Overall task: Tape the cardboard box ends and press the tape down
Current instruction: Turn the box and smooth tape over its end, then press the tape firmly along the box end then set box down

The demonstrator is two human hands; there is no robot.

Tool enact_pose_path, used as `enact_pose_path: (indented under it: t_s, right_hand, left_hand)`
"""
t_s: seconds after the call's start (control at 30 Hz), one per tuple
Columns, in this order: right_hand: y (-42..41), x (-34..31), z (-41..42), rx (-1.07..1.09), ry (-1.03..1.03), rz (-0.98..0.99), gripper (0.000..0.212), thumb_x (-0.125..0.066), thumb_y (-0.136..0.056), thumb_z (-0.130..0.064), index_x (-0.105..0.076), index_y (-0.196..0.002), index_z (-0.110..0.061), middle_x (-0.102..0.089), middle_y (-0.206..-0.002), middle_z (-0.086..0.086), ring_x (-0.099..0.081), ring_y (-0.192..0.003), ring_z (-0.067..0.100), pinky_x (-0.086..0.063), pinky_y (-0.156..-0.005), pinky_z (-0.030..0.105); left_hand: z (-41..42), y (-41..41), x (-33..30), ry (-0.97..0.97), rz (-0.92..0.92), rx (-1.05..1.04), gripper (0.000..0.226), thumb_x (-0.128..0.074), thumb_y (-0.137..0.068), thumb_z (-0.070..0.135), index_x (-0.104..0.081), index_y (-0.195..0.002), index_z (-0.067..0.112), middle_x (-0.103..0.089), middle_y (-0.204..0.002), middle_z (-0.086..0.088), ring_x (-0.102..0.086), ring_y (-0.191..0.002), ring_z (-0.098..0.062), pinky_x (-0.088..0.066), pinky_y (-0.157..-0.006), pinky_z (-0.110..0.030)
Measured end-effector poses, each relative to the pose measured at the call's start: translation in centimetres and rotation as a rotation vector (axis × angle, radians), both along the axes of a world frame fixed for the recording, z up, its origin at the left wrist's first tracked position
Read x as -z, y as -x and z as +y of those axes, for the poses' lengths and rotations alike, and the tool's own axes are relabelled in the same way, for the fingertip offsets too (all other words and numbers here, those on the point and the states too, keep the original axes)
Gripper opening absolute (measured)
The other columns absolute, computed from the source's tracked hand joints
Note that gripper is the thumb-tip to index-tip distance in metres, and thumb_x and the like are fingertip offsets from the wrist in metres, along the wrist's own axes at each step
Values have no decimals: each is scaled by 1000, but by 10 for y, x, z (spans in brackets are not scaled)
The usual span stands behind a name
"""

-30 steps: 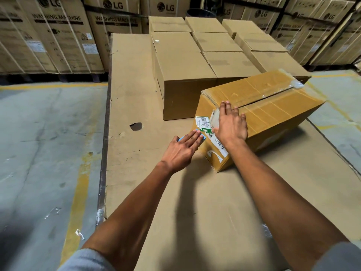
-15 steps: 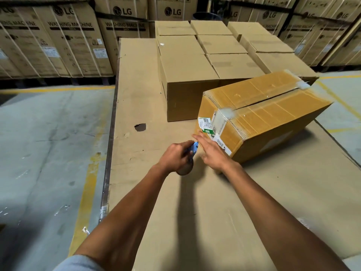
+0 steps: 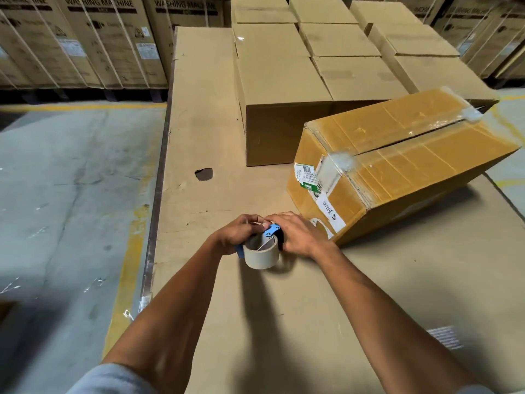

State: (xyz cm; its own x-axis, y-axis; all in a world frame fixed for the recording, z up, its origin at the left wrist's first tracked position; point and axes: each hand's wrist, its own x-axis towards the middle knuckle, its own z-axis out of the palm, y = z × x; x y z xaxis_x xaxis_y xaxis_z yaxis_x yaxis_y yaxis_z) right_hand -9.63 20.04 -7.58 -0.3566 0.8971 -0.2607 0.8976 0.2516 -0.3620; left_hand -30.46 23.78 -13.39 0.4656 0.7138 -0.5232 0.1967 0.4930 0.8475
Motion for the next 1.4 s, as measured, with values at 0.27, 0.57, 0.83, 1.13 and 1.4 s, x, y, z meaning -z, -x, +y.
enact_pose_path:
  t_s: [0.27,0.57,0.83,1.13,1.4]
  right_hand:
    - [-1,41,20,-122,-51,-34,75,-79,-77,-17,-53,-147,-20,-63,-136,4,-57,-126,26,-51,-106,42]
    - [20,49,43,-48,-13,19,73,-83,-81,-36,-57,-146,-15,-61,-133,6,-54,-124,27,-48,-110,45]
    - [31,15,42,50,-78,-36,76,-78,-92,-39,-45,-157,-19,-59,-148,5,-47,-141,26,-43,-115,39]
    - [-1,-113,29,218,-781,-46,32,-67,-93,-9,-70,-124,-13,-73,-114,6,-65,-106,26,-60,-80,40]
    - [-110,-140,20,202,-480,-128,49,-43,-111,-25,-46,-159,-17,-43,-167,3,-36,-157,20,-27,-130,48]
  left_hand:
    - [24,11,25,59,49,-86,25,-76,-101,15,-73,-117,-4,-76,-107,-17,-68,-99,-28,-53,-91,-41]
    - [55,33,27,-194,379,-339,15,-75,-94,30,-81,-88,17,-86,-90,-1,-83,-95,-25,-66,-97,-46]
    - [53,14,-25,-702,546,-363,23,-62,-109,24,-80,-121,15,-84,-113,-4,-76,-111,-21,-55,-95,-31]
    - [7,-90,-89,-929,276,-438,51,-44,-116,33,-50,-163,14,-57,-163,-5,-57,-148,-23,-46,-122,-36]
    - [-36,-199,-110,-982,158,-267,65,-34,-117,32,-15,-174,7,-17,-183,-10,-15,-170,-19,-19,-138,-40]
